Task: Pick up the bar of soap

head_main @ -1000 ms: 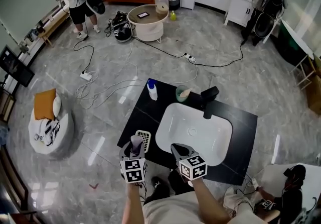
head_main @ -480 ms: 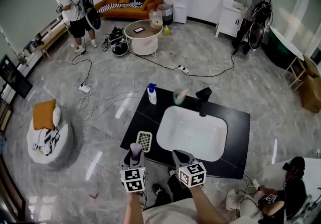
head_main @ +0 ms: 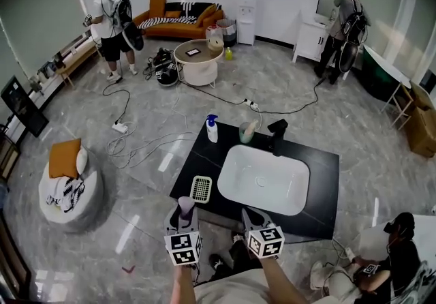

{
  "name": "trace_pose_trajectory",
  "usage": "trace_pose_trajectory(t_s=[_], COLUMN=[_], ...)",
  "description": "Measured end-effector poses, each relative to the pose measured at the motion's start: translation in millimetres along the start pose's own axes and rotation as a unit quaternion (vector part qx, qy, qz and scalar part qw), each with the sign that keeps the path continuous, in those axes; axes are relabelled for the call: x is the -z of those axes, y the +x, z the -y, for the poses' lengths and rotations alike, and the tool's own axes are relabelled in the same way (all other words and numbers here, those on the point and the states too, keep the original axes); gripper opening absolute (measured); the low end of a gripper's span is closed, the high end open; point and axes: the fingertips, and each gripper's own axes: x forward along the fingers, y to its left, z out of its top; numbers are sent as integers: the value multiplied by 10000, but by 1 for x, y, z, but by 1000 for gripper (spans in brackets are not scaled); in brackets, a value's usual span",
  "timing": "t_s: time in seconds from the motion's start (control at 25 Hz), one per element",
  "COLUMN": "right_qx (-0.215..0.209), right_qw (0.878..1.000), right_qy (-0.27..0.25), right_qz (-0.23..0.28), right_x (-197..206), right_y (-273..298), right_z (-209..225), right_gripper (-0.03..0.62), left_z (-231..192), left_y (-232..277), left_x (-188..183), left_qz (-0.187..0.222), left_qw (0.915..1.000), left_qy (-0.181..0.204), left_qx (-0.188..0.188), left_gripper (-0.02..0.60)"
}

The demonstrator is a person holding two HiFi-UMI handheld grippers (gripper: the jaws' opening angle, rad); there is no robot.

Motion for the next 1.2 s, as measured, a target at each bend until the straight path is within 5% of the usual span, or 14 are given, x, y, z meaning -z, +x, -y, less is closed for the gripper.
trace_pose_trajectory(t_s=[0.52,1.2], right_qx=[-228,-374], right_qw=[9992,9988], right_qy=[-281,-289], right_qz=[166,105], right_x=[-8,-15], right_y=[10,23], right_z=[-17,-27], right_gripper=[3,3], left_z=[-9,-9], left_y=[-18,-5], left_x=[1,-4], left_qz=[423,413], left_qw=[9989,9991], left_qy=[-132,-5], left_qx=[-131,5], left_gripper=[190,190])
